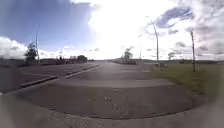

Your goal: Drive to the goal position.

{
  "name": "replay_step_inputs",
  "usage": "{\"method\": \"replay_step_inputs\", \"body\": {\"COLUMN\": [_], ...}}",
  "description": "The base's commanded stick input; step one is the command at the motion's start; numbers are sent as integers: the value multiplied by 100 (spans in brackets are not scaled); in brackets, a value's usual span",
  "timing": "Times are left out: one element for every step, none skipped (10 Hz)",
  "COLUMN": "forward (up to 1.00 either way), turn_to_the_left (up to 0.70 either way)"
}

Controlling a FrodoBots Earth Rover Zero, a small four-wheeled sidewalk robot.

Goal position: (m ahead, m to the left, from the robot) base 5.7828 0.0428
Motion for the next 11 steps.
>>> {"method": "replay_step_inputs", "body": {"forward": [0, 0, 0, 0, 0, 0, 0, 0, 0, 45, 93], "turn_to_the_left": [0, 0, 0, 0, 0, 0, 0, 0, 0, -18, -37]}}
